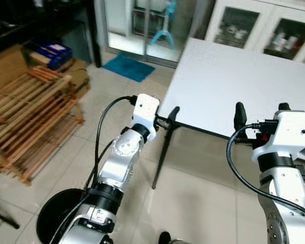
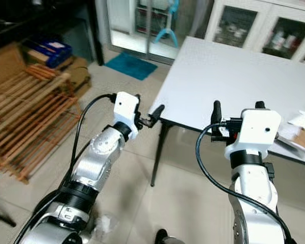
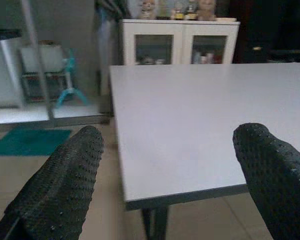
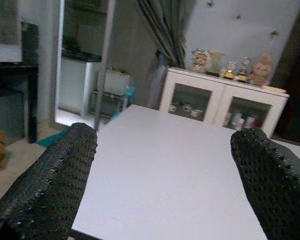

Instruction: Picking trash to rubbish bin

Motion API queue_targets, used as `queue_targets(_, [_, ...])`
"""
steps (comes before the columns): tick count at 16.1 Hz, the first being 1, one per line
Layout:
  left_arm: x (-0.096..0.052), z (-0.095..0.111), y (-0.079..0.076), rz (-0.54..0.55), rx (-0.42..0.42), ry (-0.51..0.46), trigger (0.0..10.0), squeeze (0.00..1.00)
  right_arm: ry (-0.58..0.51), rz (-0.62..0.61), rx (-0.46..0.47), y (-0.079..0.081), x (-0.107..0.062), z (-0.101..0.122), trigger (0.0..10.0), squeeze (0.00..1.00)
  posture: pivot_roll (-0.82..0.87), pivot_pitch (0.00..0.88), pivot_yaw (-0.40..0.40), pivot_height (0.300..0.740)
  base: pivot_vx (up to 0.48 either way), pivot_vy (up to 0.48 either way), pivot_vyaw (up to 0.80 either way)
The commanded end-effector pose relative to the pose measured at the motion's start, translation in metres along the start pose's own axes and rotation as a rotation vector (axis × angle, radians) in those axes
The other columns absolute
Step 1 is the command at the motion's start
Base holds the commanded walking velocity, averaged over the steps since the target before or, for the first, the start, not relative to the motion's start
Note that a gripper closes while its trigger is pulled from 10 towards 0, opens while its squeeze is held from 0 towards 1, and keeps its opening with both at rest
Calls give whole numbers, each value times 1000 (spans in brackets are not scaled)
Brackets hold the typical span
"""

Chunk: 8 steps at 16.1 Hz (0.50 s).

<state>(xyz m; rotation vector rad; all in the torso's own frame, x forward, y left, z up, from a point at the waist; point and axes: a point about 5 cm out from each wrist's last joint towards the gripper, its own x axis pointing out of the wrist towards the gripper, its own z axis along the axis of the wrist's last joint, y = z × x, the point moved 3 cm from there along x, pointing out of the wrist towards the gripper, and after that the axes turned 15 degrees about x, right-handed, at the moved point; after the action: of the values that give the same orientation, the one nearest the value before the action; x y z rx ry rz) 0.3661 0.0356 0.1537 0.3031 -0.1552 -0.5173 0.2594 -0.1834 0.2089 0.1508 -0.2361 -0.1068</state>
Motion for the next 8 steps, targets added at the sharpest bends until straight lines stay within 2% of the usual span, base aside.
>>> queue_targets(1, [5,4,-3,-8,5,-7,10000,0,13,-10,-4,-2,0,-2,10000,0,94,64,-60,740,0,-360,0])
queue_targets(8, [5,2,-1,2,0,4,10000,0,16,-7,-1,0,0,-3,10000,0,89,69,-58,740,0,-442,0])
